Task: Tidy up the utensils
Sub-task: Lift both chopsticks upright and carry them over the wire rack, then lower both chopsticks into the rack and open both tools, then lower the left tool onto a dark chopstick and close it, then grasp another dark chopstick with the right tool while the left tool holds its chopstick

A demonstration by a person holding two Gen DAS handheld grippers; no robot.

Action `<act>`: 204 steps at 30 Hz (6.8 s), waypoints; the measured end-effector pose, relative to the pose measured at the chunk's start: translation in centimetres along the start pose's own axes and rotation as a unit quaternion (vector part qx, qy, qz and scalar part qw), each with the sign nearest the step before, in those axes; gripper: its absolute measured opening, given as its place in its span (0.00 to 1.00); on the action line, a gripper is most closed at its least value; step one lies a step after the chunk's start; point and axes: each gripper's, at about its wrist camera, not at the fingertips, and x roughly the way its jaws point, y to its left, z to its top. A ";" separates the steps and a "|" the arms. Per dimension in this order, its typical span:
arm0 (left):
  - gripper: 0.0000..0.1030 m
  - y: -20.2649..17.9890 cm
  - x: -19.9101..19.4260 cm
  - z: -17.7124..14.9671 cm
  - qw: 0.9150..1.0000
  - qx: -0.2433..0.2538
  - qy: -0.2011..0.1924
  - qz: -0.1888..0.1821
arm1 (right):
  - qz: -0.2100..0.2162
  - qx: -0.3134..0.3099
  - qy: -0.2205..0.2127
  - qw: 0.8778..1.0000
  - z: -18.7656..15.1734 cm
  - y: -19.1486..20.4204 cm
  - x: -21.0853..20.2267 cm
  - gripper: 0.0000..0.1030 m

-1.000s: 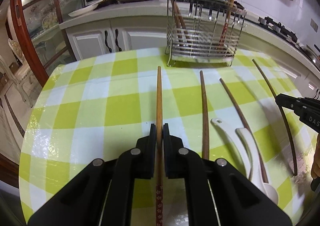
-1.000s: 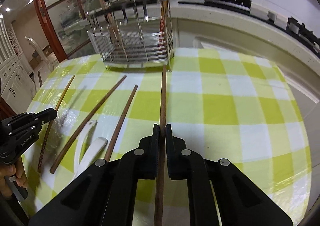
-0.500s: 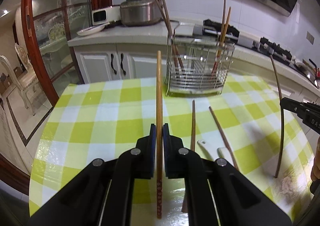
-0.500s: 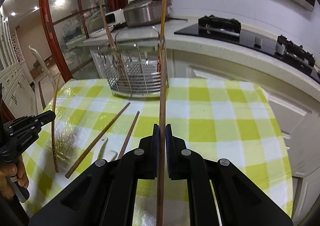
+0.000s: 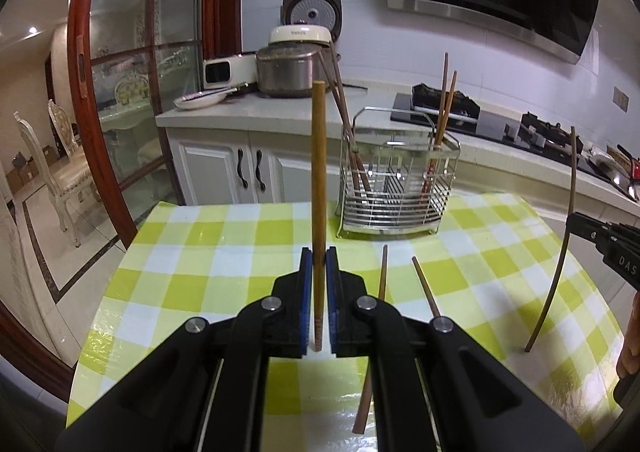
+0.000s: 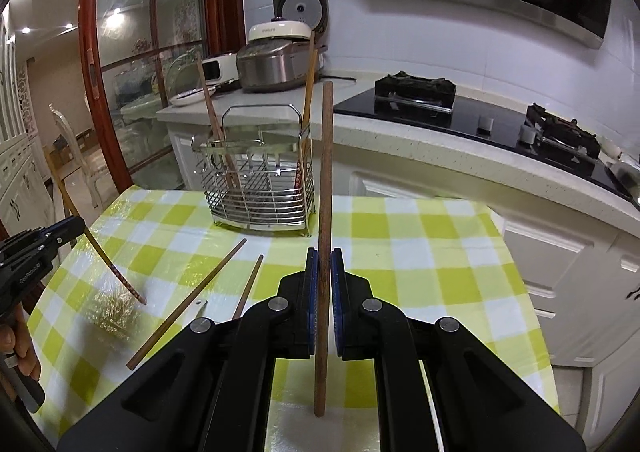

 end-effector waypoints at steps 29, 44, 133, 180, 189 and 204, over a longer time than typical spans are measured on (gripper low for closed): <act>0.07 -0.9 -0.9 2.5 1.000 -0.003 -0.026 -0.018 | -0.006 -0.004 -0.036 0.999 1.8 0.2 -1.1 0.08; 0.07 -1.8 -1.0 10.6 0.996 -0.012 -0.082 -0.042 | 0.011 -0.020 -0.089 0.996 10.8 1.7 -1.6 0.08; 0.30 -5.6 16.1 -2.9 0.969 0.080 0.217 -0.083 | 0.018 0.046 0.122 0.991 -7.1 -1.2 7.7 0.66; 0.07 0.9 8.5 -9.3 0.980 -0.019 0.193 -0.043 | 0.039 -0.067 0.174 0.982 -7.2 3.9 10.8 0.09; 0.09 -0.5 6.9 -10.1 0.978 0.014 0.205 -0.028 | 0.049 -0.074 0.205 0.975 -8.5 -1.4 8.4 0.08; 0.31 -1.5 7.7 -9.7 0.975 0.052 0.215 -0.034 | 0.021 -0.048 0.202 0.978 -8.6 -2.4 8.2 0.26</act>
